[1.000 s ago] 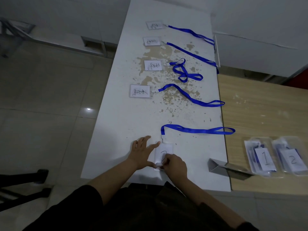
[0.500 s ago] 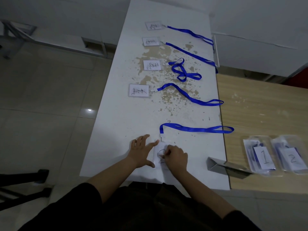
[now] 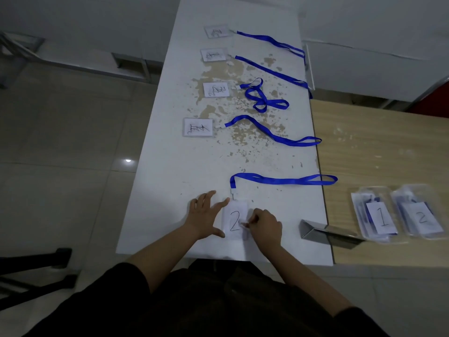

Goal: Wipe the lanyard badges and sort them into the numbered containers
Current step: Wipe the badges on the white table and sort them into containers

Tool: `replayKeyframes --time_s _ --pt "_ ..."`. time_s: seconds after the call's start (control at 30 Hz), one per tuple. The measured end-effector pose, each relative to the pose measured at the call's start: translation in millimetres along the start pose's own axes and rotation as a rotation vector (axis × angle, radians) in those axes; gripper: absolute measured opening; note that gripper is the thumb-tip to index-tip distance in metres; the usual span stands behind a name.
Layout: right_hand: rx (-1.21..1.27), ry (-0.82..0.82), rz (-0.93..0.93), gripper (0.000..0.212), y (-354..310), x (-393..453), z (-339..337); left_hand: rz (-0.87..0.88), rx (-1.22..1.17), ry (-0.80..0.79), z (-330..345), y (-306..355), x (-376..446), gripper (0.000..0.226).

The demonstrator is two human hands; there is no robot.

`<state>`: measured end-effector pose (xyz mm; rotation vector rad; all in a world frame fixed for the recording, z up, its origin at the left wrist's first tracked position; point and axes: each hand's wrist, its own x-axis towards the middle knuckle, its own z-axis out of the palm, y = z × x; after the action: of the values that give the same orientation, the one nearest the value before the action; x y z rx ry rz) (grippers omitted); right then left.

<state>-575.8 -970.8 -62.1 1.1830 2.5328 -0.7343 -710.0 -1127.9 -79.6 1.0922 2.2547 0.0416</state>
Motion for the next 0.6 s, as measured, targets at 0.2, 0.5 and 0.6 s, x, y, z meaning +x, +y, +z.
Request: replayKeyframes --time_s 0.2,0.5,0.6 --pt "-0.113 -0.017 -0.095 0.029 4.0 -13.8 8.4 -0.008 -0.006 0.014 1.1 0.8 1.4 0.109" --pt "-0.134 0.002 -0.169 0.025 -27.9 -3.7 22.2 -0.009 -0.029 0.009 3.1 1.0 0.8 0.108" --pt "-0.082 0.053 -0.077 0.019 -29.6 21.6 6.7 -0.015 -0.028 0.016 4.0 0.8 1.3 0.109"
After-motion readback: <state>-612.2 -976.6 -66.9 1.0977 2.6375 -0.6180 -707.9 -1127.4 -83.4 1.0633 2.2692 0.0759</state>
